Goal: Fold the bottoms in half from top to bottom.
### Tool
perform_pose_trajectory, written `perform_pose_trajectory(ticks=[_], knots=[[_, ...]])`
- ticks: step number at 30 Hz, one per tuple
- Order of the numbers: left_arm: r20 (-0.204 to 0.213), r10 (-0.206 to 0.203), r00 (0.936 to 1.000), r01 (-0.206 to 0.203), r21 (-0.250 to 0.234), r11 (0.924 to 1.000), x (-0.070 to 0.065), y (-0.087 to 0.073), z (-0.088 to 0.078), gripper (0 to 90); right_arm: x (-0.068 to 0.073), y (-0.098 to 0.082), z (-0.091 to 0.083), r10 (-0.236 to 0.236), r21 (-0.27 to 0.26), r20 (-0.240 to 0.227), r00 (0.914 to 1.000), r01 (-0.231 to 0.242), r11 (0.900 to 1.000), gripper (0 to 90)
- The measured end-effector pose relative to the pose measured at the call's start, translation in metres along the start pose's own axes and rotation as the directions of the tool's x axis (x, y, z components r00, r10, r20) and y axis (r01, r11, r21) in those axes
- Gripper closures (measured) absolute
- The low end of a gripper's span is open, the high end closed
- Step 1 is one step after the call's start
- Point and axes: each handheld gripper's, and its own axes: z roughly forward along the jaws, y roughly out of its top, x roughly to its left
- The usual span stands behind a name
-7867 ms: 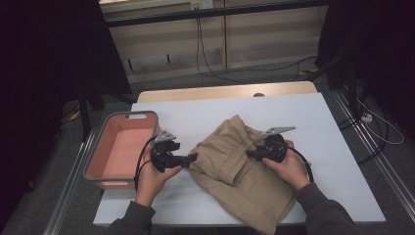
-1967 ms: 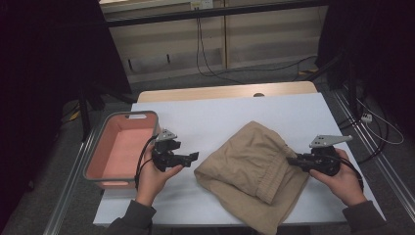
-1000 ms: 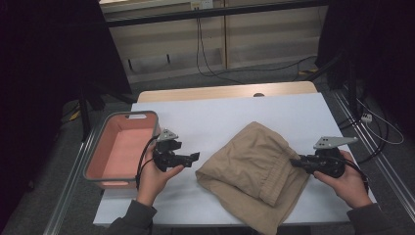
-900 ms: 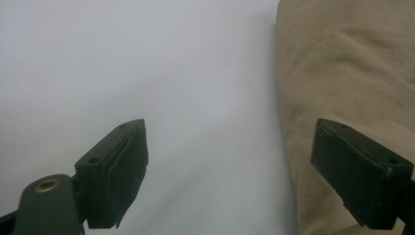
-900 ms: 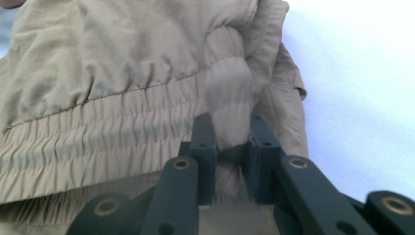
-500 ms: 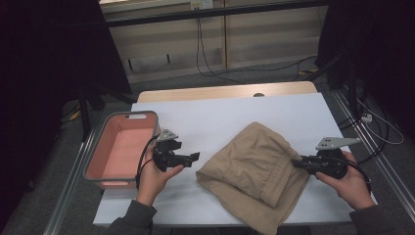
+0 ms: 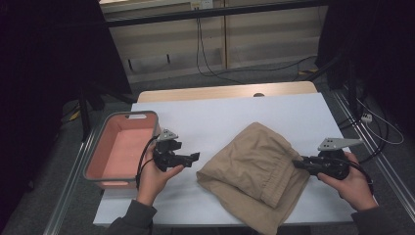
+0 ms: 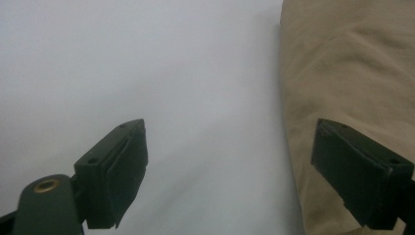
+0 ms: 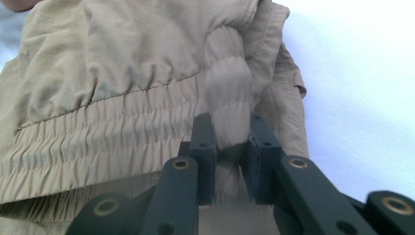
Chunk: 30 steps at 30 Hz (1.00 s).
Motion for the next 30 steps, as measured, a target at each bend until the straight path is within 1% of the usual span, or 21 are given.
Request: perform_pose_trajectory(ticks=[6,16,19,27,30], knots=[[0.000,-0.006,1.0000,0.006,-0.006,1.0000,0.000,0.000,0.000,13.7,-0.001,-0.002,-0.003,0.000,0.001,-0.002,1.0000,0.000,1.000,76.9],[0.002,-0.007,1.0000,0.007,-0.002,1.0000,-0.001,0.001,-0.001,13.7,0.000,-0.005,-0.009,0.006,-0.008,-0.013,0.9999,-0.006,1.000,76.9],[-0.002,-0.013,0.9999,0.013,-0.011,0.9999,0.000,0.001,-0.001,13.7,-0.001,-0.006,-0.011,0.010,-0.006,-0.015,0.9998,-0.010,1.000,76.9],[0.001,0.002,1.0000,-0.002,0.002,1.0000,0.000,0.001,0.000,13.6,-0.002,-0.013,-0.015,0.024,0.000,-0.029,0.9993,-0.024,1.000,76.8],[-0.002,-0.002,1.0000,0.002,-0.002,1.0000,0.000,0.001,0.000,13.6,-0.003,-0.015,-0.017,0.033,0.005,-0.033,0.9989,-0.032,0.999,76.6]])
